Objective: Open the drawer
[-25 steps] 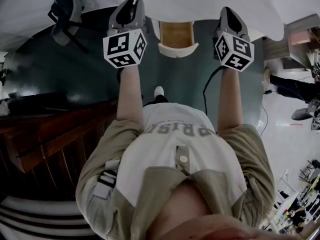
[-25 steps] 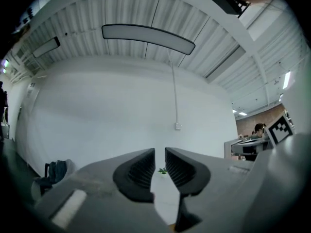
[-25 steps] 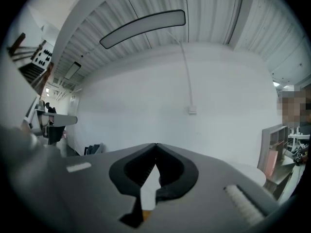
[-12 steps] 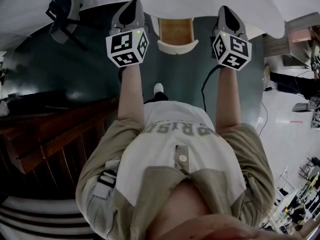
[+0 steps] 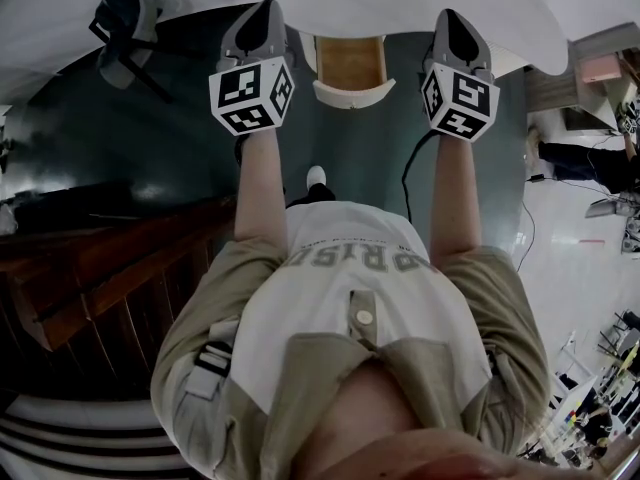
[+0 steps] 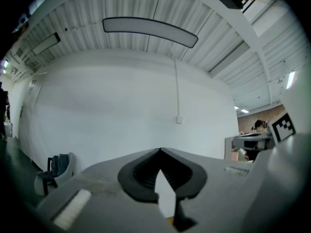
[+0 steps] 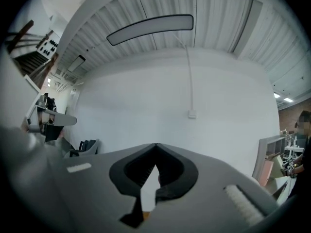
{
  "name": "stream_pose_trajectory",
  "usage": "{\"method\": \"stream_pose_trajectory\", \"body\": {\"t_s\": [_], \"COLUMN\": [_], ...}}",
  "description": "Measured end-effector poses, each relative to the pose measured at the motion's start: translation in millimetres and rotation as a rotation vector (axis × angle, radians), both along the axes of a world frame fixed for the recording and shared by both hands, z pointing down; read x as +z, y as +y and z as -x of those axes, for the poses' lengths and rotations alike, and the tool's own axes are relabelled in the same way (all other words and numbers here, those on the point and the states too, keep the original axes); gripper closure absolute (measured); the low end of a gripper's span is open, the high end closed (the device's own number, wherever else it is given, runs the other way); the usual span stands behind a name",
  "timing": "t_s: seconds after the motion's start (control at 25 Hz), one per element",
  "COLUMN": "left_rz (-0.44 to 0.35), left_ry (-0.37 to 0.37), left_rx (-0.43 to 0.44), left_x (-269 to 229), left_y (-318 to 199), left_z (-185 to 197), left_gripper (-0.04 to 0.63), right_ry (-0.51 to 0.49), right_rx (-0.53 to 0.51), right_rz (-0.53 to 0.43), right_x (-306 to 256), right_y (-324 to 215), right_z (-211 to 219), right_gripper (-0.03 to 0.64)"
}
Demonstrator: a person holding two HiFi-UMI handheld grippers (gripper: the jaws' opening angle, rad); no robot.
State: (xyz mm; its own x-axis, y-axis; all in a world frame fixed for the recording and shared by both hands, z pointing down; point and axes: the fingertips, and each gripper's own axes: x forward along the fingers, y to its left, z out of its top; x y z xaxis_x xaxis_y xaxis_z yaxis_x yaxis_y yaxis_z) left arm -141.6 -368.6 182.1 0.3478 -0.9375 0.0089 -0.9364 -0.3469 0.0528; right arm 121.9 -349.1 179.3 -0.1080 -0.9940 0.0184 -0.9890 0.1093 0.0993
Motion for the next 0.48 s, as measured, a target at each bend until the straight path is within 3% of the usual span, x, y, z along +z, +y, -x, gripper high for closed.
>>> {"method": "stream_pose_trajectory", "body": {"t_s": [0.48], "left_rz": [0.006], "left_ry": [-0.011], "left_rx": [-0.01], "left_x": [-0.3], "left_y": [5.6], "left_z": [7.2], "left_gripper": [0.589], "right_ry": [0.029], "right_rx": [0.006], "right_rz": [-0.025], "right_x": [-7.3], "right_y": [5.9], "right_z": [-1.9], "right_gripper": [0.617]}}
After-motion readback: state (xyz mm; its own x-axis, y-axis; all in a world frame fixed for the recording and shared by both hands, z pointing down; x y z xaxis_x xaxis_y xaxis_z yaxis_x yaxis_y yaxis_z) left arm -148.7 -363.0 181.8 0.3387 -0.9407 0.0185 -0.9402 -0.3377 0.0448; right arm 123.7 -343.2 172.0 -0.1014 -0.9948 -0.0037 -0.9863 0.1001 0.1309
